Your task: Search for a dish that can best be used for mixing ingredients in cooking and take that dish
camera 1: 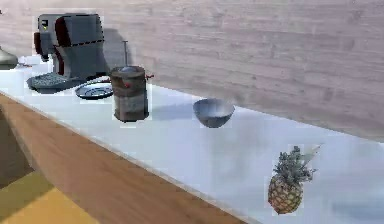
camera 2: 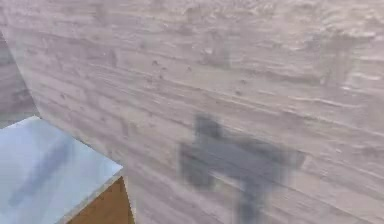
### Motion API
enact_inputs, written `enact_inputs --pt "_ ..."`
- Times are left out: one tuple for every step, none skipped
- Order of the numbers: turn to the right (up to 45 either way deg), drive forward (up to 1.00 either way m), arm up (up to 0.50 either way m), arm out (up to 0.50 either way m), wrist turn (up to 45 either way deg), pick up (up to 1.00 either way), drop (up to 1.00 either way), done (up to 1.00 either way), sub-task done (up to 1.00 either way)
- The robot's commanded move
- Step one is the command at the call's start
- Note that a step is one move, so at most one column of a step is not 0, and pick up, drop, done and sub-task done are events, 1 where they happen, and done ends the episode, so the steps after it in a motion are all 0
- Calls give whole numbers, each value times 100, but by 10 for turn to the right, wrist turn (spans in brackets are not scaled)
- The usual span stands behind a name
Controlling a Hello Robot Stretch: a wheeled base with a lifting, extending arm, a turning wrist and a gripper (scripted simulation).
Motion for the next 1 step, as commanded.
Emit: enact_inputs --pt "-450 0 0 0 0 0 0 0 0"
